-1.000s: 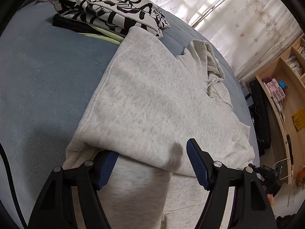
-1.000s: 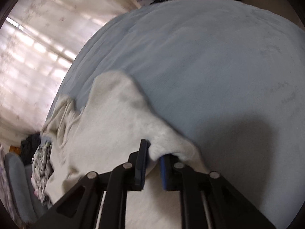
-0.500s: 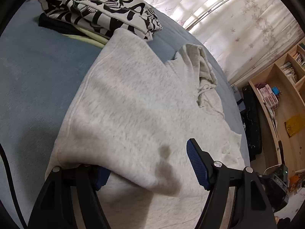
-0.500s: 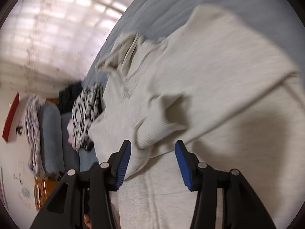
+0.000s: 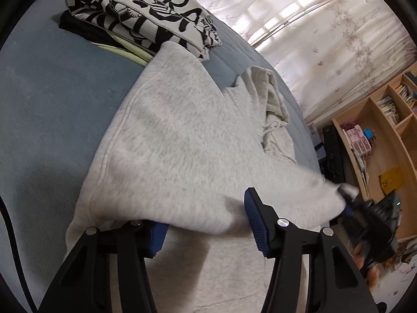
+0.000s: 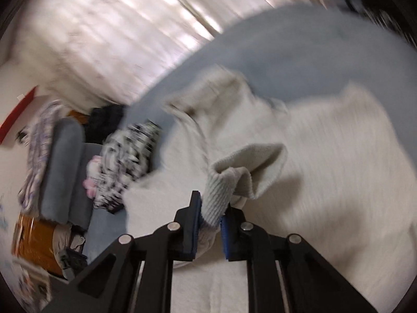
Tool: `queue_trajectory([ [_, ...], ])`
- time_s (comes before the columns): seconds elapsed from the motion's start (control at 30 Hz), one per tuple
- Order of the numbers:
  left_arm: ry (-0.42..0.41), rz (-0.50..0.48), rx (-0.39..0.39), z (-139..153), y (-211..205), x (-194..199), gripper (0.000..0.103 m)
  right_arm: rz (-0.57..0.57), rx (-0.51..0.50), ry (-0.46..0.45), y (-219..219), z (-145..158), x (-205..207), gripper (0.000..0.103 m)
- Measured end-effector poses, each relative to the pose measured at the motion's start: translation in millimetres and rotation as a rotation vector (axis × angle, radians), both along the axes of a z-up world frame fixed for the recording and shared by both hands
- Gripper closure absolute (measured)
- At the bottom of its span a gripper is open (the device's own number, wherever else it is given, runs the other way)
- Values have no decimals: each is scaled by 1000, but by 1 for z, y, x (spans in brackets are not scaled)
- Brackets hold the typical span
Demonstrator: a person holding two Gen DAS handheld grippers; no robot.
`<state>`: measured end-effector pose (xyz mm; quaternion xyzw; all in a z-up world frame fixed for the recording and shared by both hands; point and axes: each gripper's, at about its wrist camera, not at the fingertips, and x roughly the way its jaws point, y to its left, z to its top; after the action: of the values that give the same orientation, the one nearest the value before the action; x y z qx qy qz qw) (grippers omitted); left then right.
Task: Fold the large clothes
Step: 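Grasp the hoodie side edge with the right gripper and fold it inward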
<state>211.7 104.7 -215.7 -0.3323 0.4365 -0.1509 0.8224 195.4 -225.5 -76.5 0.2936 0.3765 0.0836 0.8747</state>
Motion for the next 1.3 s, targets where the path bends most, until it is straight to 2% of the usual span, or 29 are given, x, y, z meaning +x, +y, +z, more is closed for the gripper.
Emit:
queue_trajectory([
  [0.03,-1,-4,1,0,-2,-1,50,0,-17,-32,-1,8,0,94],
  [0.13,-13,-41,10,1,-13,-4,50,0,-42,-98,-9,23,-2,94],
  [0.23,-21,-95,54,0,-27,-7,50,-55,-67,-73,-26,7,-4,94],
  [0.33,-5,-159,123,-4,-46,-11,50,-127,-141,61,-45,-39,-5,94],
  [0.4,-2,-189,192,-4,-57,-14,50,-144,-140,174,-55,-71,-7,93],
  [0.43,-5,-201,222,-3,-61,-16,50,-154,-107,228,-60,-83,-9,87],
  [0.5,-9,-224,260,1,-66,-19,50,-178,19,283,-74,-98,-21,84],
  [0.57,-18,-267,290,8,-70,-25,50,-199,65,288,-84,-94,-33,82],
  [0.6,-21,-285,301,11,-71,-27,50,-212,50,287,-86,-90,-38,82],
  [0.7,-59,-344,313,27,-71,-37,50,-220,-49,253,-83,-70,-50,82],
  [0.8,-131,-326,343,50,-66,-42,50,-182,-151,175,-71,-46,-56,82],
  [0.9,-173,-295,363,66,-63,-21,50,-137,-222,108,-52,-27,-52,82],
  [1.1,-200,-192,386,90,-37,61,50,-67,-241,91,-25,-27,-29,82],
  [1.17,-170,-155,400,88,-24,89,49,-74,-247,97,-25,-31,-21,82],
  [1.23,-114,-146,393,80,-6,118,49,-79,-237,103,-29,-35,-15,82],
  [1.3,-87,-154,423,70,2,132,49,-88,-230,118,-35,-42,-8,82],
])
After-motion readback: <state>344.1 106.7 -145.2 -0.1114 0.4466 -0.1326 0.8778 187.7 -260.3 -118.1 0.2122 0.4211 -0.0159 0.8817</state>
